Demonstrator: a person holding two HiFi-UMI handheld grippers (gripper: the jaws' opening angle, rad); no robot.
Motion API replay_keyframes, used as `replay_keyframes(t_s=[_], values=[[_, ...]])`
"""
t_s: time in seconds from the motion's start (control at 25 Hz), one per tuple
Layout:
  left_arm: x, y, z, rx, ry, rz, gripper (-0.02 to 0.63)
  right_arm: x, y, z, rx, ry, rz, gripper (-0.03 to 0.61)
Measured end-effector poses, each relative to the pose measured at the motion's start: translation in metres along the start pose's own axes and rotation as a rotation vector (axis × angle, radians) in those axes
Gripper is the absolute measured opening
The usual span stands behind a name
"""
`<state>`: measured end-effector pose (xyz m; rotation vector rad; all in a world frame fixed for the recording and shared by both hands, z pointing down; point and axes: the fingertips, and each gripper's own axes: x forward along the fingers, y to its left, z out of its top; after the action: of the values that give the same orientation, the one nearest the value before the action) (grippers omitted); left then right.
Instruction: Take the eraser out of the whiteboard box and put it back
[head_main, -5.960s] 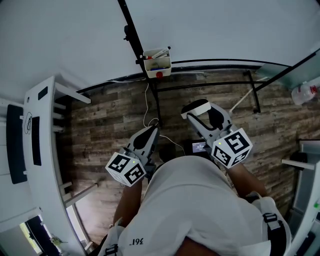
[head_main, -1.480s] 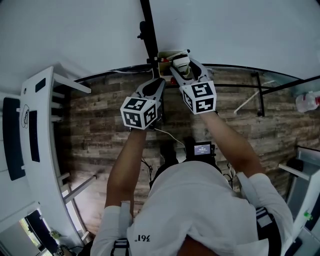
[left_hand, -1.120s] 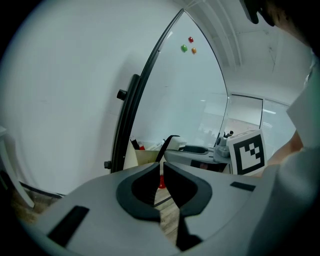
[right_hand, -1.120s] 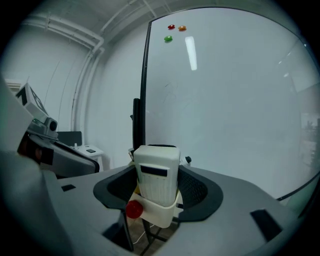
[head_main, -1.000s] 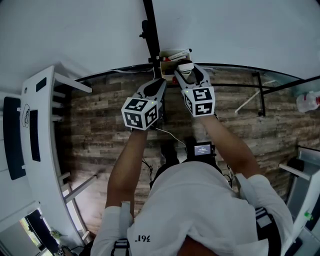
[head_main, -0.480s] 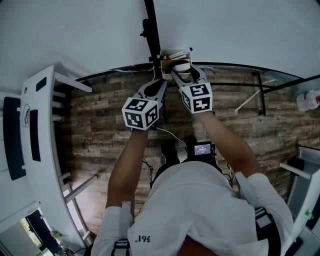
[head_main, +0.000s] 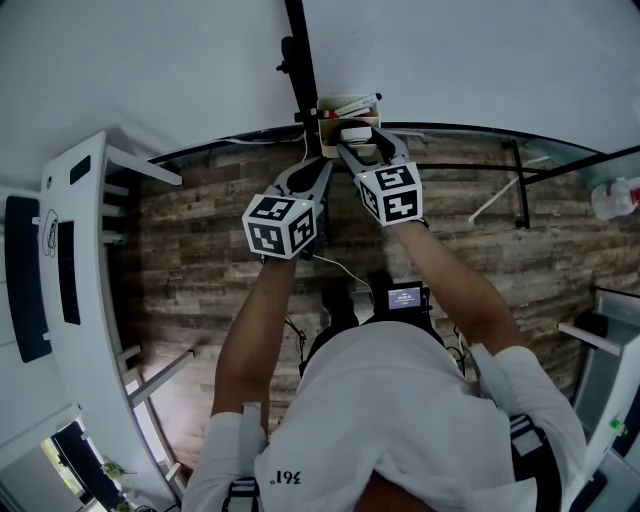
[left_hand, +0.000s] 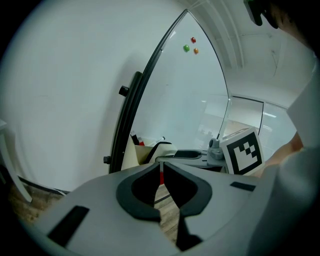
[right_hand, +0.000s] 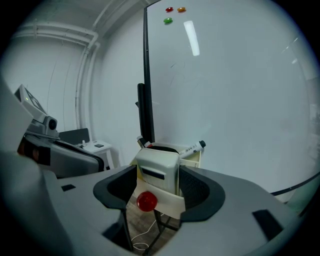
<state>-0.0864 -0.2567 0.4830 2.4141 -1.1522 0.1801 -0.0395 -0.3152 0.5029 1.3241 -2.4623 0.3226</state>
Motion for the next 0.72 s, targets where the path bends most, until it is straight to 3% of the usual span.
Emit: replay_keyframes(t_s=[0.72], values=[[-0.002, -0.009, 0.007, -0.002, -0.02, 0.0, 0.011, -0.019, -0.006, 0.003, -0.028, 0.003, -0.005, 0.272]])
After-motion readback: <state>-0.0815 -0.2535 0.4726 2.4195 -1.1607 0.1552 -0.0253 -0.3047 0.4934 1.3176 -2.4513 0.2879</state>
